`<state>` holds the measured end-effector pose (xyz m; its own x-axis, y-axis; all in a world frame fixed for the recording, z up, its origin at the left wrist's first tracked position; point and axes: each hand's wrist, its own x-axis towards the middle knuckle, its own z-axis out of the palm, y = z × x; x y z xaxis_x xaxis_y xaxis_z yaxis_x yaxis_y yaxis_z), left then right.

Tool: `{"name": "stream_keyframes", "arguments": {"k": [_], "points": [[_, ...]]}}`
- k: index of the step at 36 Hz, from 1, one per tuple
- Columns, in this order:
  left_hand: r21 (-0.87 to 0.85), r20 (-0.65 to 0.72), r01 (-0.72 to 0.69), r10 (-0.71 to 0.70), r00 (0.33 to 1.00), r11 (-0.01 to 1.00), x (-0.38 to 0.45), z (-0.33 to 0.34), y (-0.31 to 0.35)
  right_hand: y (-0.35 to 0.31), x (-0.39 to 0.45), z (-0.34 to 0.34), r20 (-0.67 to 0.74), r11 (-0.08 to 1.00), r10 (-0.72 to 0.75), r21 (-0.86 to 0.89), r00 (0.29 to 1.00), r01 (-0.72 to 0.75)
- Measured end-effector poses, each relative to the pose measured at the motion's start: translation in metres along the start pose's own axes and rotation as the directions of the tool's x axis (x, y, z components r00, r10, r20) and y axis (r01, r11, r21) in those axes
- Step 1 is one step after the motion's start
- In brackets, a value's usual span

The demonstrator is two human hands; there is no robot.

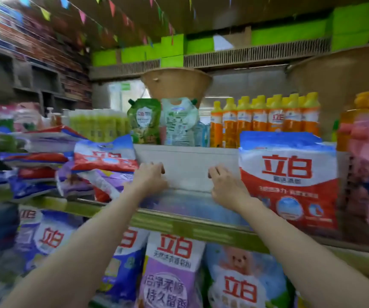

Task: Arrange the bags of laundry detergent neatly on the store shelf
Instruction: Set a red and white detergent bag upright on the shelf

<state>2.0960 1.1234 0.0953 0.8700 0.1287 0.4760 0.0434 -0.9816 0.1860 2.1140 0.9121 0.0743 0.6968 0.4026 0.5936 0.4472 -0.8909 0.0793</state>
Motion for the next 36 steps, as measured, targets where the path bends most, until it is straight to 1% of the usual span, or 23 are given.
{"name": "stream_keyframes", "arguments": {"k": [2,5,8,10,12,13,15,16,18,20,22,25,28,29,30,32,33,34,36], "points": [[0.036,-0.023,0.056,-0.055,0.998,0.998,0.005,-0.016,-0.037,-0.030,0.022,0.011,0.041,0.997,-0.039,0.064,0.998,0.036],[0.070,-0.081,0.171,-0.165,0.983,0.983,0.015,-0.035,-0.090,-0.068,0.056,0.027,0.106,0.990,-0.094,0.114,0.990,0.081],[0.062,-0.162,0.314,-0.301,0.940,0.948,0.022,-0.048,-0.135,-0.100,0.091,0.048,0.138,0.982,-0.113,0.166,0.984,0.090],[0.034,-0.159,0.387,-0.378,0.912,0.921,0.027,-0.054,-0.159,-0.119,0.110,0.058,0.139,0.981,-0.087,0.183,0.987,0.060],[-0.032,-0.111,0.431,-0.432,0.895,0.902,0.033,-0.055,-0.178,-0.135,0.124,0.065,0.145,0.982,-0.043,0.188,0.988,0.015],[-0.065,-0.074,0.431,-0.435,0.898,0.900,0.035,-0.054,-0.184,-0.141,0.130,0.069,0.134,0.983,-0.031,0.182,0.990,0.006],[-0.077,0.005,0.388,-0.389,0.921,0.918,0.038,-0.053,-0.190,-0.148,0.142,0.079,0.109,0.984,0.015,0.175,0.994,-0.034],[-0.090,0.025,0.377,-0.376,0.926,0.922,0.043,-0.052,-0.193,-0.150,0.148,0.085,0.116,0.975,0.050,0.211,0.992,-0.074],[-0.126,0.037,0.367,-0.365,0.930,0.922,0.052,-0.049,-0.197,-0.152,0.160,0.097,0.166,0.925,0.116,0.342,0.979,-0.167],[-0.156,0.034,0.385,-0.384,0.923,0.910,0.062,-0.046,-0.205,-0.155,0.170,0.104,0.251,0.869,0.140,0.432,0.958,-0.240],[-0.181,0.052,0.409,-0.407,0.912,0.894,0.069,-0.045,-0.210,-0.159,0.177,0.107,0.343,0.819,0.145,0.485,0.928,-0.307],[-0.198,0.054,0.417,-0.415,0.908,0.887,0.077,-0.047,-0.217,-0.170,0.189,0.113,0.393,0.762,0.123,0.551,0.911,-0.341],[-0.229,0.050,0.422,-0.422,0.905,0.877,0.081,-0.049,-0.219,-0.179,0.198,0.115,0.397,0.654,0.145,0.649,0.906,-0.389],[-0.252,0.038,0.426,-0.431,0.902,0.869,0.082,-0.049,-0.219,-0.180,0.200,0.114,0.396,0.598,0.167,0.688,0.903,-0.412],[-0.286,0.022,0.423,-0.435,0.900,0.860,0.083,-0.050,-0.220,-0.179,0.202,0.113,0.395,0.522,0.186,0.736,0.900,-0.431],[-0.394,0.014,0.422,-0.454,0.891,0.816,0.083,-0.052,-0.219,-0.175,0.203,0.111,0.407,0.316,0.225,0.829,0.885,-0.461],[-0.473,0.025,0.419,-0.464,0.886,0.775,0.082,-0.053,-0.218,-0.171,0.202,0.110,0.415,0.213,0.241,0.859,0.877,-0.465],[-0.581,0.059,0.413,-0.470,0.881,0.701,0.080,-0.053,-0.216,-0.168,0.201,0.109,0.427,0.134,0.259,0.873,0.866,-0.470],[-0.779,0.201,0.418,-0.446,0.872,0.467,0.074,-0.057,-0.210,-0.159,0.196,0.109,0.466,0.022,0.289,0.870,0.836,-0.493]]}}
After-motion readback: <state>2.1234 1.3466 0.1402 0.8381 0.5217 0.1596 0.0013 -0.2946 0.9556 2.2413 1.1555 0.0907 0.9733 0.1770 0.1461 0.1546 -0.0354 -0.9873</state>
